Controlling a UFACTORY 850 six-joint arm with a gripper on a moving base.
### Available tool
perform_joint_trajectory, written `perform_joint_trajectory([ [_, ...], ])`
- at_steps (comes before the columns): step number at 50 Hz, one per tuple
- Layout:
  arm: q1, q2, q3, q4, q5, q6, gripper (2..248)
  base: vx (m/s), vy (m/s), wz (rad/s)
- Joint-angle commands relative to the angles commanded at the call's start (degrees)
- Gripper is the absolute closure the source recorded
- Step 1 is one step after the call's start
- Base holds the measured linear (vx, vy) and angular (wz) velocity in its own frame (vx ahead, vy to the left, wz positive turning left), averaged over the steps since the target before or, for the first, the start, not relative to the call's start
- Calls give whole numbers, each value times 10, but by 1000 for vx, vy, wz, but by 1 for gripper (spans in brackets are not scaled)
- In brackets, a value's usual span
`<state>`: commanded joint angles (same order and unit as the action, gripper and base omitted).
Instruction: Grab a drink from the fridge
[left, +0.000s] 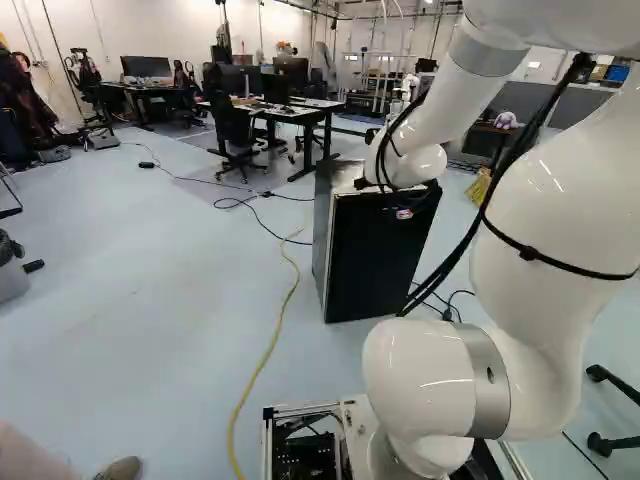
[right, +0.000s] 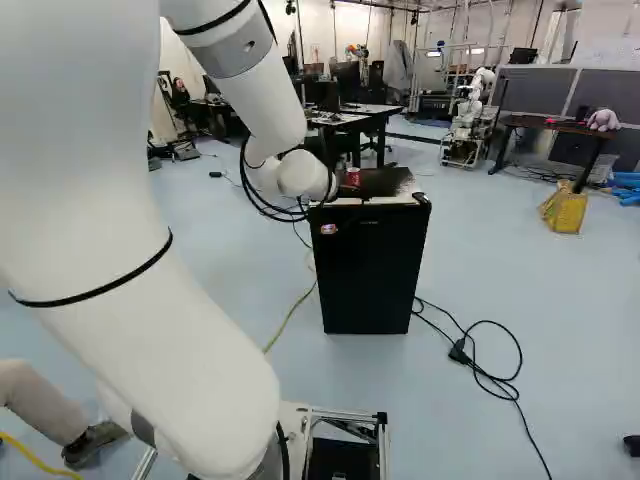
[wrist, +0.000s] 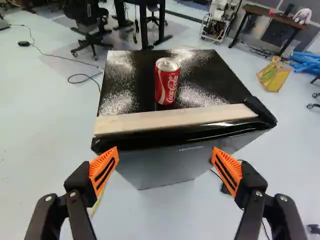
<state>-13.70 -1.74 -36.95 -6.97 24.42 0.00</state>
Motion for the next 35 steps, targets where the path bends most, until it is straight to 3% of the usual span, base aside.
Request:
perform_joint_trajectory([
  [35,0,-34,2,36,195,0,3,0,0,0],
])
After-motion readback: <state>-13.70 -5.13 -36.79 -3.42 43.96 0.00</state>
